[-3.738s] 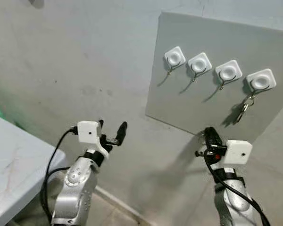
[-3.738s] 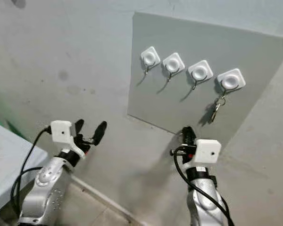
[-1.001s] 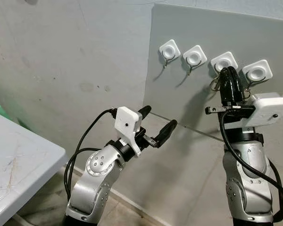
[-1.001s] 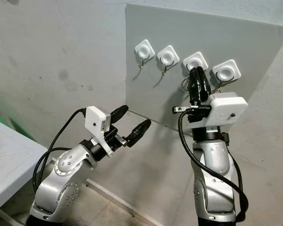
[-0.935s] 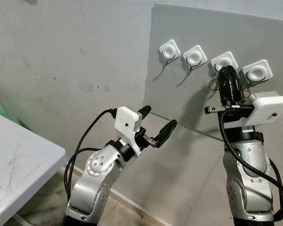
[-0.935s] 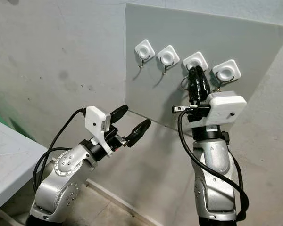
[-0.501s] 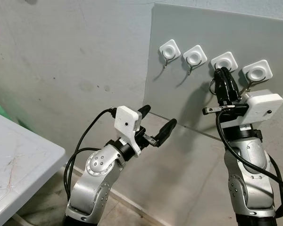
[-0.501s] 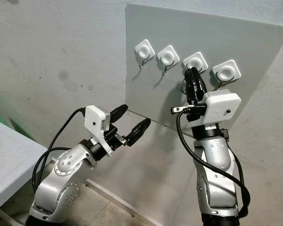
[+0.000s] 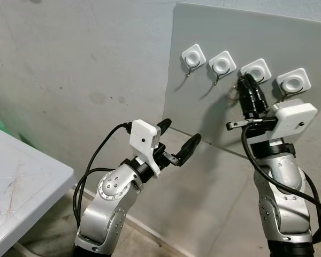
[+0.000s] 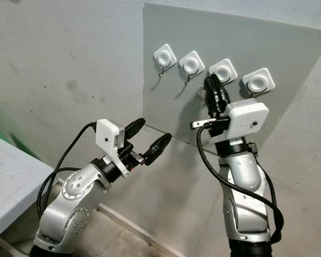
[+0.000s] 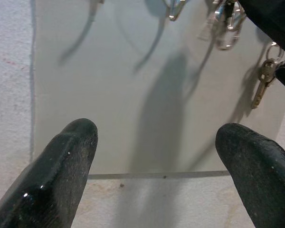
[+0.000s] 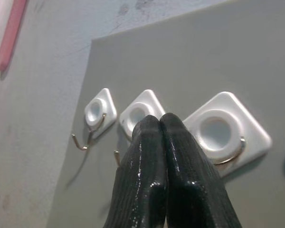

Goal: Hang keys on a hook

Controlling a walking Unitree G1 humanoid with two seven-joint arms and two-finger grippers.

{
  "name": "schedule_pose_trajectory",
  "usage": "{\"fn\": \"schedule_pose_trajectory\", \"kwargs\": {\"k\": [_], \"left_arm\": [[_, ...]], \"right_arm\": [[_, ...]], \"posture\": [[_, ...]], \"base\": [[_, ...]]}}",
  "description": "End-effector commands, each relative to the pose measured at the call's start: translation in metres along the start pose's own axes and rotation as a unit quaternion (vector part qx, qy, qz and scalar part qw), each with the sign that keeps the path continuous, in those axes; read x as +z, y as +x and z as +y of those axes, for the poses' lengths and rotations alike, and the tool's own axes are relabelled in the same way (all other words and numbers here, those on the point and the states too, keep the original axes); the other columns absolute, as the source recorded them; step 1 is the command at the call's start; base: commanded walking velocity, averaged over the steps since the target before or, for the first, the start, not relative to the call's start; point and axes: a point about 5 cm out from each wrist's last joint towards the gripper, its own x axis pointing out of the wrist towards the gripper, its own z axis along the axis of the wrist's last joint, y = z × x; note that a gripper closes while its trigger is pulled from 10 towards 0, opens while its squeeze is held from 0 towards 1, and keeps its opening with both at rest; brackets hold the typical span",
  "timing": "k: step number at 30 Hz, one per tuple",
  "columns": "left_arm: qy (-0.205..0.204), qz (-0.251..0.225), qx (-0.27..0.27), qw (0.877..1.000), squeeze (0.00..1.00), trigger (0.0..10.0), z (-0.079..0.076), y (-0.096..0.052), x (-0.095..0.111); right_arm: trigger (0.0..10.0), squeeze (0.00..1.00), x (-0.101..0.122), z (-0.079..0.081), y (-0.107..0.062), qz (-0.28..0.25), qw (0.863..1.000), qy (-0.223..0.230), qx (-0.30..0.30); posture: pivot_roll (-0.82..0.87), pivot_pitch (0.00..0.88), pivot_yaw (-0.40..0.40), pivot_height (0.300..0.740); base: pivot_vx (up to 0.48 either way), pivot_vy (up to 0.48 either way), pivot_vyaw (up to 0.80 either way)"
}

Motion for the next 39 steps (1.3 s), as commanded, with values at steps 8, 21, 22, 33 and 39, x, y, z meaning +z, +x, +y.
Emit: {"fn": "schedule_pose_trajectory", "kwargs": {"k": [8, 21, 22, 33, 39], "left_arm": [[-0.003, -0.007, 0.003, 1.0, 0.0, 10.0, 0.0, -0.001, 0.004], [-0.006, -0.007, 0.005, 1.0, 0.0, 10.0, 0.0, -0.001, 0.004], [-0.005, -0.007, 0.005, 1.0, 0.0, 10.0, 0.0, -0.001, 0.004], [-0.002, -0.006, 0.01, 1.0, 0.0, 10.0, 0.001, -0.001, 0.004], [0.004, -0.006, 0.016, 1.0, 0.0, 10.0, 0.001, -0.001, 0.004]], "right_arm": [[10.0, 0.0, -0.012, 0.01, -0.006, 0.038, 0.999, 0.011, 0.032], [10.0, 0.0, -0.028, 0.016, -0.022, 0.086, 0.995, 0.007, 0.048], [10.0, 0.0, -0.028, 0.016, -0.022, 0.088, 0.995, 0.009, 0.043], [10.0, 1.0, -0.026, 0.004, -0.024, 0.056, 0.992, 0.103, -0.052], [10.0, 1.0, -0.023, 0.004, -0.021, 0.044, 0.991, 0.11, -0.058]], "posture": [[0.01, 0.0, -0.051, 0.74], [0.01, 0.0, -0.051, 0.74], [0.01, 0.0, -0.051, 0.74], [0.01, 0.0, -0.046, 0.74], [0.01, 0.0, -0.047, 0.74]], "base": [[0.0, 0.0, 0.0], [0.0, 0.0, 0.0], [0.0, 0.0, 0.0], [0.0, 0.0, 0.0], [0.0, 0.0, 0.0]]}}
